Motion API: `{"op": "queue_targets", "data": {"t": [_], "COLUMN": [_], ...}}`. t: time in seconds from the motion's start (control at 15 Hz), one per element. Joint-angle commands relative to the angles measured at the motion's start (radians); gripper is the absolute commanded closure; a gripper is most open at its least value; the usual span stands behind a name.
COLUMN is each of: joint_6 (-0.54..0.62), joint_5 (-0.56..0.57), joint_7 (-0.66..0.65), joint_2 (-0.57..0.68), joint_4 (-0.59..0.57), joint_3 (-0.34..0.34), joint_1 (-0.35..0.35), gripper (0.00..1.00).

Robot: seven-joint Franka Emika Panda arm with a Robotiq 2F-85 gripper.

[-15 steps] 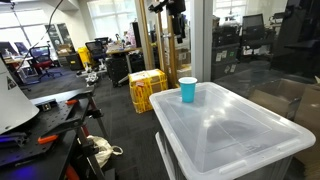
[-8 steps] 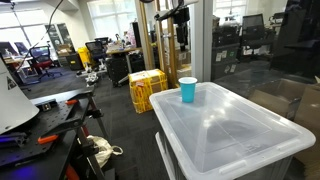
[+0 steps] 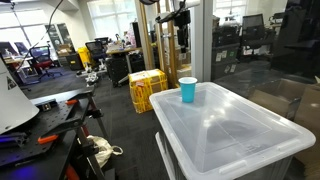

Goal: Take the marker out of the light blue cup

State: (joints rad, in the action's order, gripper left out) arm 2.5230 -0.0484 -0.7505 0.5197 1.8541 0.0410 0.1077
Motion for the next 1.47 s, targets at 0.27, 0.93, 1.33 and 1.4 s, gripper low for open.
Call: {"op": "queue_targets", "data": {"t": [0.27, 0.93, 1.33, 1.4], "joint_6": [-0.021, -0.029, -0.028, -0.025], "joint_5": [-0.007, -0.027, -0.046, -0.050], "joint_7": [-0.026, -0.028, -0.028, -0.030], "joint_2": [0.107, 0.217, 0.267, 0.277], "joint_4": [-0.078, -0.175, -0.232, -0.240], "joint_3": [-0.083, -0.087, -0.082, -0.081], "joint_1": [0.057, 0.079, 0.078, 0.079], "gripper": [0.00, 0.16, 0.30, 0.28]}}
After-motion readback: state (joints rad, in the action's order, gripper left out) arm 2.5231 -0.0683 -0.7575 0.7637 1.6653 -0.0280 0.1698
